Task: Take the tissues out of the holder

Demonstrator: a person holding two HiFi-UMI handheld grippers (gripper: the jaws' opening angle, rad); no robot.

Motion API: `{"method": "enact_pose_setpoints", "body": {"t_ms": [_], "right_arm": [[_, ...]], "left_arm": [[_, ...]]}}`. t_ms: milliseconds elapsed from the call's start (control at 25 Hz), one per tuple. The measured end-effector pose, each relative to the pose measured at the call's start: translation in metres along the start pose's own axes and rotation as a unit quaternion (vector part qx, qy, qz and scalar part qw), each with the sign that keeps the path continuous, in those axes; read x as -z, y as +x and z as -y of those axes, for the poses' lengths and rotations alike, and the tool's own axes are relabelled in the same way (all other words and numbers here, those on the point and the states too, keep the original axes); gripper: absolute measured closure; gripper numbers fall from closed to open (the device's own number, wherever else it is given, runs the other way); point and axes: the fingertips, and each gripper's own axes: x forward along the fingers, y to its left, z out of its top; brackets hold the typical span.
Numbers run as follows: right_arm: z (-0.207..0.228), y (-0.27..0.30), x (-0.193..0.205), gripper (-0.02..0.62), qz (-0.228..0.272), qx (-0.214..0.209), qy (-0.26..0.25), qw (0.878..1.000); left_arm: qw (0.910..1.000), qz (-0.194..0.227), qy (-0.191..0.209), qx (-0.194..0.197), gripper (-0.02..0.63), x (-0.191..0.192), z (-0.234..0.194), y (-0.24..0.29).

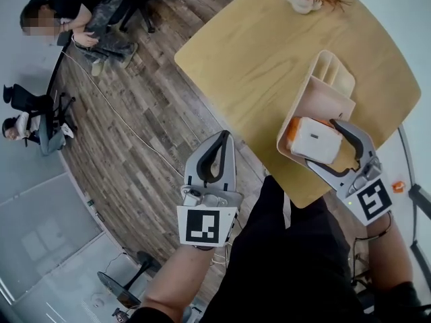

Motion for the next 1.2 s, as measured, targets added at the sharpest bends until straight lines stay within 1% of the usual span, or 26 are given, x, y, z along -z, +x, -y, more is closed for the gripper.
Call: {"method": "enact_pose_setpoints", "body": {"t_ms": [160,200,280,360,440,520,720,1040,1200], "right_arm": [[-0.006,0.006,0.005,0.230,-0.016,-0.021,-0.027,0.999],[-0.006,0.007,0.006,0.232,-0.018,-0.023,-0.027,0.999],[-0.004,0.008,0.008,0.234,-0.014,-0.021,-0.010,1.000],[-0.003,0.009,0.009,0.275,-0.010,-0.019,0.004,1.000],[-0.002,0.009,0.008,0.299,-0.009,-0.016,0.012,1.000],[0.000,0.009,0.007,0.308,-0.008,-0.014,0.013,1.000],[-0.002,0.009,0.006,0.310,-0.010,-0.011,-0.004,1.000],[-0.002,-0.004,-0.009,0.311,-0.008,0.004,-0.005,1.000],[-0.002,-0.013,-0.022,0.311,-0.003,0.012,-0.009,1.000]], "left_arm": [[0.9999,-0.011,-0.011,-0.001,0.601,0.014,0.002,0.001],[0.9999,-0.013,-0.011,-0.002,0.601,0.016,0.001,0.002],[0.9998,-0.013,-0.011,-0.005,0.601,0.018,-0.002,0.004],[0.9998,-0.011,-0.013,-0.006,0.601,0.017,-0.002,0.006],[0.9999,-0.008,-0.014,-0.006,0.601,0.016,-0.002,0.006],[0.9999,-0.006,-0.014,-0.006,0.601,0.015,-0.001,0.005],[0.9999,-0.005,-0.014,-0.003,0.601,0.014,0.003,0.002],[0.9997,0.023,-0.001,-0.008,0.601,-0.020,0.004,-0.010],[0.9990,0.041,0.005,-0.017,0.601,-0.041,-0.002,-0.018]]}}
